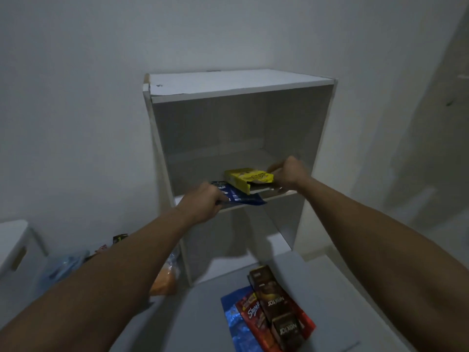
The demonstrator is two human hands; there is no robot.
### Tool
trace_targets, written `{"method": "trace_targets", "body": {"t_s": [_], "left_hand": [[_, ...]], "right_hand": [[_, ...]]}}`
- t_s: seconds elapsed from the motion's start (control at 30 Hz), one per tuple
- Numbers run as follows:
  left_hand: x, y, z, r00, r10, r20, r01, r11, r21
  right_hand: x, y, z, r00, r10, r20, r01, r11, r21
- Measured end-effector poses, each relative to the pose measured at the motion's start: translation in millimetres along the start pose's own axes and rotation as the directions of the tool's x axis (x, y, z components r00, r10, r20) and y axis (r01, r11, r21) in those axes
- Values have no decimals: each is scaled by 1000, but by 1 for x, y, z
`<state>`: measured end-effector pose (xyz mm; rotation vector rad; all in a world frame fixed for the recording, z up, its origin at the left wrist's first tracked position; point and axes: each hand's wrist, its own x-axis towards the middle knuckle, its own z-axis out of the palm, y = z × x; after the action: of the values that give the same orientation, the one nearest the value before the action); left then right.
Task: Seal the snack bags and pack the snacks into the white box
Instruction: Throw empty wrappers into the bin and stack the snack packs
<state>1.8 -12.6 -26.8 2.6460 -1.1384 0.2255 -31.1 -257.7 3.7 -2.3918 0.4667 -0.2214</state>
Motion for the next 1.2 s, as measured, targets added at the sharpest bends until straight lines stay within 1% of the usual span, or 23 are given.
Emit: {"method": "trace_targets", "body": {"t_s": [0.07,0.17,0.23,0.33,0.4,0.53,0.63,0.73,0.8,0.87,0.93,1.0,1.1,1.2], "left_hand": [[-6,12,-7,999,46,-15,-46,998,32],[-18,32,-14,990,134,-41,-131,989,67],[-29,46,-17,977,203,-63,-199,977,73],[-47,70,-14,946,310,-96,-306,951,53],[-59,89,-7,929,357,-93,-356,934,24],[-79,135,15,881,467,-76,-471,881,-41],[-90,172,38,863,502,-50,-505,856,-113],[-102,205,67,844,537,6,-524,826,-206],[-110,224,89,836,547,51,-525,823,-218],[-118,242,114,828,546,126,-508,827,-242],[-126,256,142,813,549,195,-487,824,-290],[-133,268,174,806,545,231,-451,818,-356],[-147,285,222,792,512,333,-364,833,-416],[-161,300,272,772,483,414,-285,845,-453]], "right_hand": [[-25,4,-16,1000,27,8,-27,999,43],[-67,13,-40,992,61,-108,-60,998,14],[-98,21,-53,978,110,-177,-106,994,30],[-154,36,-69,949,203,-240,-187,979,86],[-192,49,-78,927,259,-273,-237,965,110],[-261,84,-90,890,353,-288,-323,935,147],[-304,117,-92,861,429,-272,-404,903,148],[-340,150,-91,820,516,-247,-476,855,204],[-362,170,-85,791,569,-223,-517,818,254],[-381,194,-75,771,599,-215,-542,795,272],[-399,222,-62,751,620,-225,-571,782,251],[-415,254,-47,717,656,-234,-622,754,211],[-433,304,-20,677,698,-233,-687,713,140],[-450,349,8,619,752,-229,-747,653,124]]}}
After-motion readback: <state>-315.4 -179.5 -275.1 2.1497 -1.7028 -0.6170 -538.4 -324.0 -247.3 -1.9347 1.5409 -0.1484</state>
